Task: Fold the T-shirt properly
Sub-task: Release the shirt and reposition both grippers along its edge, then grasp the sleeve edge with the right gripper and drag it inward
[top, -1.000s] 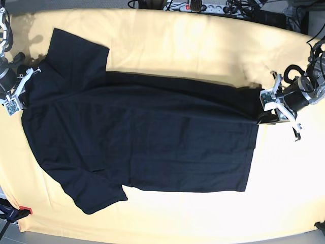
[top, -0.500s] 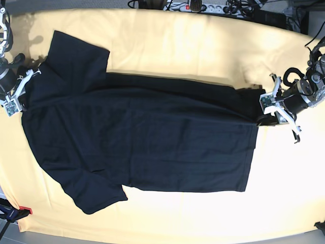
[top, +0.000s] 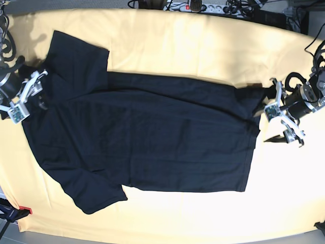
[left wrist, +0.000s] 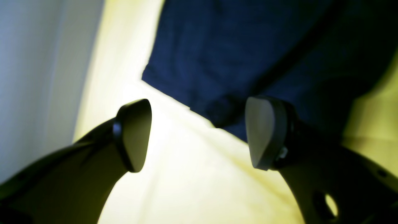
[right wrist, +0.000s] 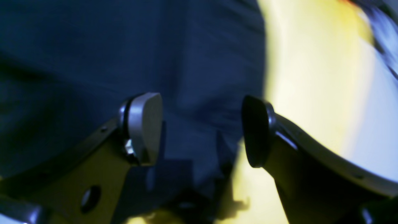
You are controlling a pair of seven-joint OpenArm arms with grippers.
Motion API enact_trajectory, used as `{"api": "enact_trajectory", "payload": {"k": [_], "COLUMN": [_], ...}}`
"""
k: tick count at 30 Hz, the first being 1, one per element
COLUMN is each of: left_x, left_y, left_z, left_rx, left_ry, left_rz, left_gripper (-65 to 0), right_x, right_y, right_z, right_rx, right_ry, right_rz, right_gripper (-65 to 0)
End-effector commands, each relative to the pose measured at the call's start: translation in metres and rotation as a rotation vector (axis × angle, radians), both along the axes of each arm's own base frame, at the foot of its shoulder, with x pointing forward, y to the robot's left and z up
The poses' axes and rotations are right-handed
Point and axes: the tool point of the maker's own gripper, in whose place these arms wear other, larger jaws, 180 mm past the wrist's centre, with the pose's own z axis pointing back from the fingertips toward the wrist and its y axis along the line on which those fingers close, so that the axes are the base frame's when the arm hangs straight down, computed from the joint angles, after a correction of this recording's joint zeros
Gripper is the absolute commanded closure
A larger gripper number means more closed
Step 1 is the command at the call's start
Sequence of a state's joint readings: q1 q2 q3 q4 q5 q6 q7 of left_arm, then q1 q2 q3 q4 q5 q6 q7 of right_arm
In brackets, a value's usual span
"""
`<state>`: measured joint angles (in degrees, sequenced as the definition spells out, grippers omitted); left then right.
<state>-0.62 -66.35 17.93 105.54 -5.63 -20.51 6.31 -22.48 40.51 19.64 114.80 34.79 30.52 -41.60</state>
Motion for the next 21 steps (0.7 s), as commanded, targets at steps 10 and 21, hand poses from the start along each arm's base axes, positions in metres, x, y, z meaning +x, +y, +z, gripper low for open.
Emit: {"api": "enact_trajectory", "payload": {"k": [10,21], "left_x": [-0.002,-0.001], "left_y": [-0.003,-0.004], "left_z": [0.011,0.012], "left_rx": [-0.002,-0.008], "left_ry": [0.003,-0.002], "left_rz": [-0.045,-0.047], "left_gripper": [-46.9,-46.9], "right_x": [-0.091,-0.134], "right_y": [0.072,0.112], "right_z": [-0.029,-0.09], "right_rx": [0.192,0.161], "right_ry": [0.221,0.335], "right_rz": [0.234,0.279], "right_gripper": [-42.0,-42.0]}}
